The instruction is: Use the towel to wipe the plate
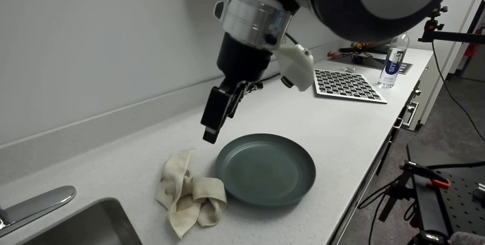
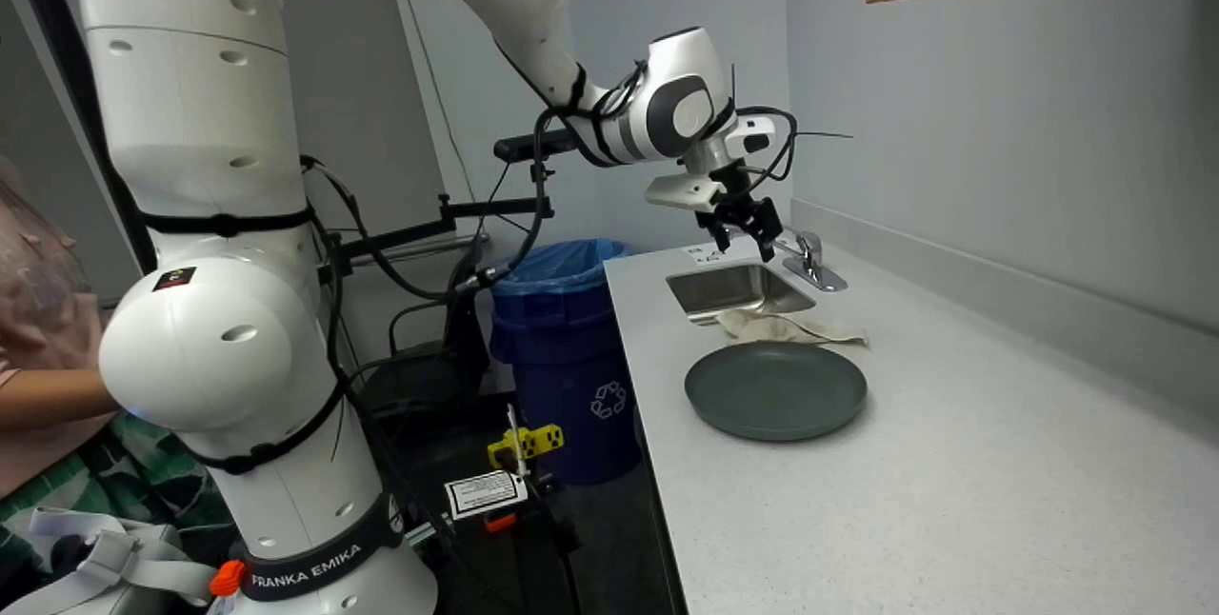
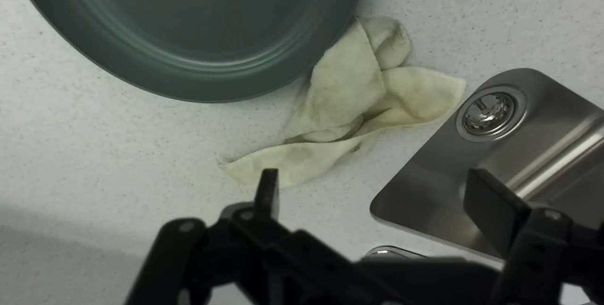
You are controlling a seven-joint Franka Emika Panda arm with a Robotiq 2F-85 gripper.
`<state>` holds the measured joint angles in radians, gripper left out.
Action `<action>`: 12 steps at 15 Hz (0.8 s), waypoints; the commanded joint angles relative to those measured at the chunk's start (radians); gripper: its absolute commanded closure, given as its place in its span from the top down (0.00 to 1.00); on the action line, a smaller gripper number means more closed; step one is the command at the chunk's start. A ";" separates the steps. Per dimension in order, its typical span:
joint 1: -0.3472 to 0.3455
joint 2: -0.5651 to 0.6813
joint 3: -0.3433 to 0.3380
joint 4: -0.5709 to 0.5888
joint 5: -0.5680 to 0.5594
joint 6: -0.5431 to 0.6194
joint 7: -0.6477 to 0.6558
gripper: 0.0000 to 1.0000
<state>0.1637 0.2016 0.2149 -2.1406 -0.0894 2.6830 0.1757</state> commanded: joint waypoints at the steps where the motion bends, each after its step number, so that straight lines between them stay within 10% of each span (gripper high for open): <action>1: 0.049 0.135 -0.029 0.129 -0.020 0.000 -0.002 1.00; 12: 0.066 0.175 -0.030 0.147 0.019 -0.003 -0.014 1.00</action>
<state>0.2106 0.3793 0.2055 -1.9938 -0.0891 2.6816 0.1757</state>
